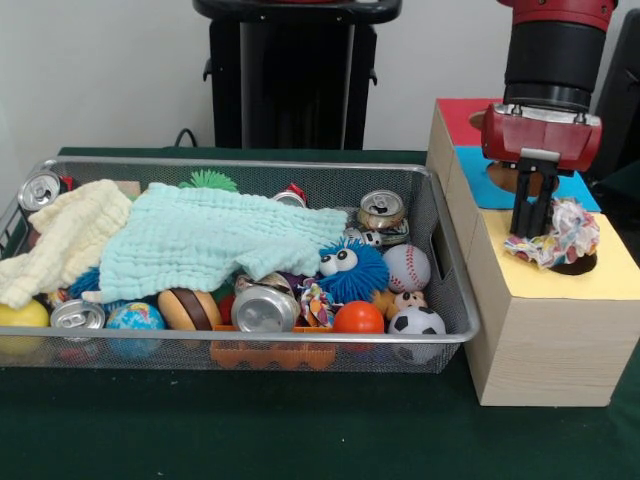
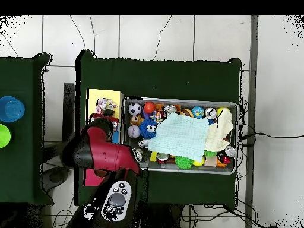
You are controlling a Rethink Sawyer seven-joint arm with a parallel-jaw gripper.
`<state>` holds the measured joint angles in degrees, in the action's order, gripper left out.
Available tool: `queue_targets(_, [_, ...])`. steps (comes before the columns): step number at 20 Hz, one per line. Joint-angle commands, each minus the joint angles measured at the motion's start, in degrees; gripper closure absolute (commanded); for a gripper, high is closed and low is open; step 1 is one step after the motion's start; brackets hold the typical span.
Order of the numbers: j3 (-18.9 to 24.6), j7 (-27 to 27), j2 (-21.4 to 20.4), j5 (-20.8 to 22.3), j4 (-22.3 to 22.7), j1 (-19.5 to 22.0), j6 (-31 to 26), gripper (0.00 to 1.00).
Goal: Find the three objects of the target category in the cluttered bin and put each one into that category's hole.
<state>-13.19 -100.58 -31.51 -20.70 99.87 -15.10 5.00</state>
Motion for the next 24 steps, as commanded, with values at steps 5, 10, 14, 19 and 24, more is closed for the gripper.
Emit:
queue_targets(5, [6.29,-12.14,3.52,0.98,4.99,2.64,-0.47,1.0])
queue_targets(10, [5.68,-11.68,3.47,0.63,4.6,2.09,-1.43,1.0])
queue_targets(14, [8.69,-12.28,3.19,0.84,5.78,3.77,-2.13,1.0])
queue_targets(19, [18.0,-16.38,4.01,2.48,9.15,9.25,2.97,1.0])
queue_targets(24, [19.84,-17.8,5.4,2.31,9.54,9.51,6.68,1.0])
